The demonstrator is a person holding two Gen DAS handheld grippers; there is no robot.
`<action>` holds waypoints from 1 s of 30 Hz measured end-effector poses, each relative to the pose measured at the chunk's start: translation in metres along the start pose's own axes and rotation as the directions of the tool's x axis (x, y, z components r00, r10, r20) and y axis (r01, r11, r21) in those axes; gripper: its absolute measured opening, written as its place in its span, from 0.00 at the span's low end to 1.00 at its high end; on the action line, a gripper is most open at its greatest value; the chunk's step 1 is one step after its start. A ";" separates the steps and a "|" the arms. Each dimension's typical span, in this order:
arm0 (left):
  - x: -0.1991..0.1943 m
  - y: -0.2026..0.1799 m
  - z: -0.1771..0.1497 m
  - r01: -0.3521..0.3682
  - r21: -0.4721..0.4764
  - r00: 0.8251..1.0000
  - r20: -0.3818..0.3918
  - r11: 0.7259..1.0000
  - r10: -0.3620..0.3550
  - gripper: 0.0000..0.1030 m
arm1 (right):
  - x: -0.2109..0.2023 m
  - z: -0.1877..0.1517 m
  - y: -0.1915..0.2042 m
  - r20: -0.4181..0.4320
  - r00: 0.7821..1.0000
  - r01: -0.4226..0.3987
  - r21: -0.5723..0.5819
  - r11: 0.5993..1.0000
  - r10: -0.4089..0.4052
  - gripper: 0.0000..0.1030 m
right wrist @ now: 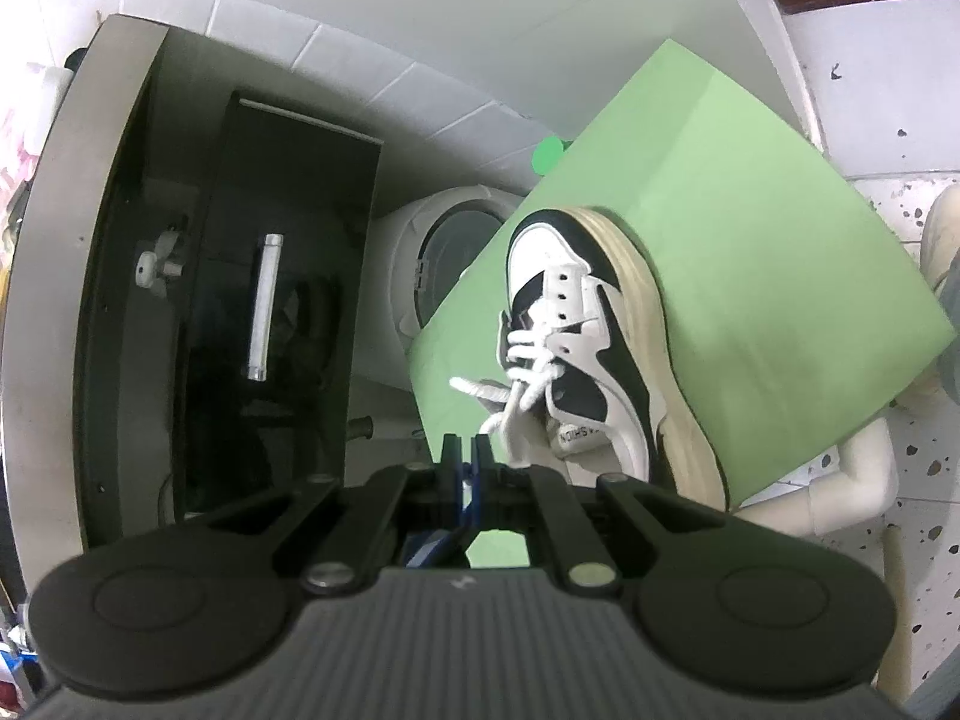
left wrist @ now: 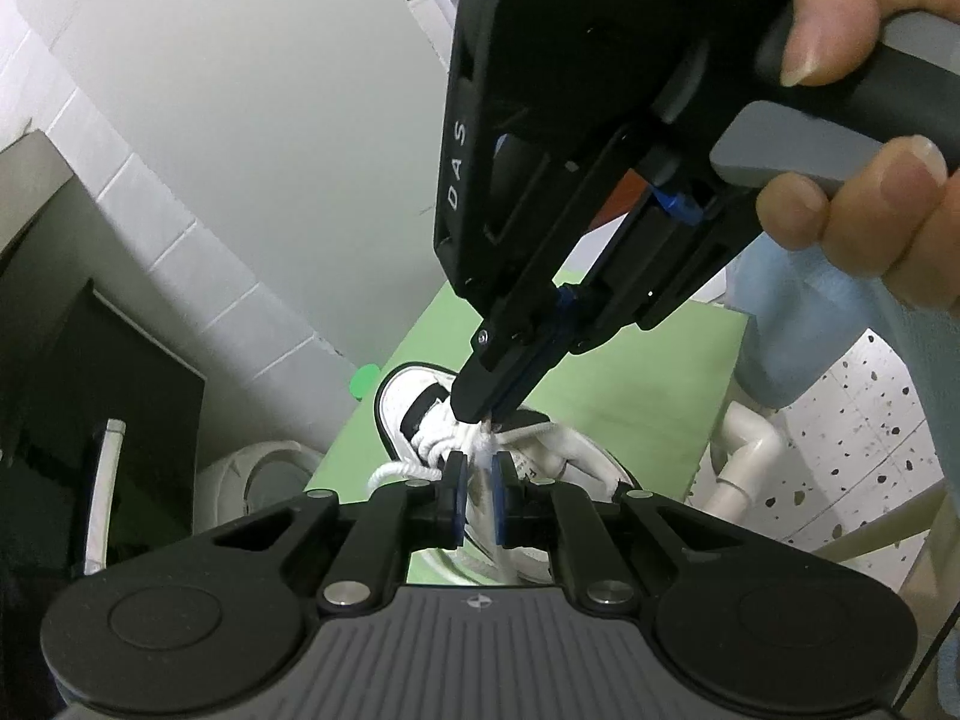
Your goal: Lace up shoes with both hands
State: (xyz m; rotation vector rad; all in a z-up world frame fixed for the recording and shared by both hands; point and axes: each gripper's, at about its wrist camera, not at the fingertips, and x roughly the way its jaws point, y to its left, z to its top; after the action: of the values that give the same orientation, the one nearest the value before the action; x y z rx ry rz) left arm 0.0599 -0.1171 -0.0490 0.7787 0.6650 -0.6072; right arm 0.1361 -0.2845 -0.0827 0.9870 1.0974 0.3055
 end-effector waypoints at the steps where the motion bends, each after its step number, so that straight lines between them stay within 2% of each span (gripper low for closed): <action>1: 0.000 0.000 0.001 0.001 0.001 1.000 0.001 1.000 -0.001 0.09 | 0.000 0.000 -0.001 0.000 1.000 -0.001 0.008 1.000 0.001 0.03; 3: -0.001 0.000 0.002 0.006 -0.003 1.000 0.003 1.000 -0.006 0.09 | 0.002 0.001 -0.004 -0.005 1.000 -0.004 0.032 0.999 0.004 0.03; 7: -0.002 0.006 0.006 0.038 -0.054 0.999 0.009 0.998 -0.037 0.29 | 0.004 0.001 -0.006 -0.012 1.000 0.002 0.044 0.999 -0.002 0.03; 10: 0.001 0.010 0.008 0.042 -0.075 0.999 -0.002 0.996 -0.043 0.27 | 0.005 0.000 -0.005 -0.016 1.000 -0.003 0.042 0.999 0.004 0.03; 11: 0.002 0.011 0.008 0.043 -0.077 0.999 -0.008 0.996 -0.044 0.18 | 0.005 0.000 -0.004 -0.017 1.000 -0.004 0.041 0.999 0.005 0.03; 14: 0.005 0.014 0.007 0.052 -0.091 0.998 -0.025 0.994 -0.054 0.06 | 0.005 -0.001 -0.002 -0.018 1.000 -0.005 0.037 0.999 0.006 0.03; 18: 0.005 0.016 0.006 0.057 -0.106 0.998 -0.026 0.993 -0.060 0.06 | 0.004 -0.001 0.001 -0.012 1.000 0.001 0.016 1.000 -0.001 0.03; 25: 0.007 0.015 0.003 0.053 -0.122 0.997 -0.044 0.991 -0.059 0.09 | 0.001 -0.005 0.018 0.035 0.996 0.081 -0.154 0.985 -0.076 0.03; 30: 0.007 0.016 0.001 0.046 -0.130 0.998 -0.038 0.990 -0.051 0.09 | 0.000 -0.004 0.017 0.025 0.998 0.061 -0.132 0.989 -0.058 0.03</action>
State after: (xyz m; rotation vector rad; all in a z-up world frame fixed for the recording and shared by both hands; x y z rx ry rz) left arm 0.0760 -0.1111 -0.0466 0.6569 0.7552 -0.5875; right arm 0.1373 -0.2727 -0.0698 0.8364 1.0712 0.3152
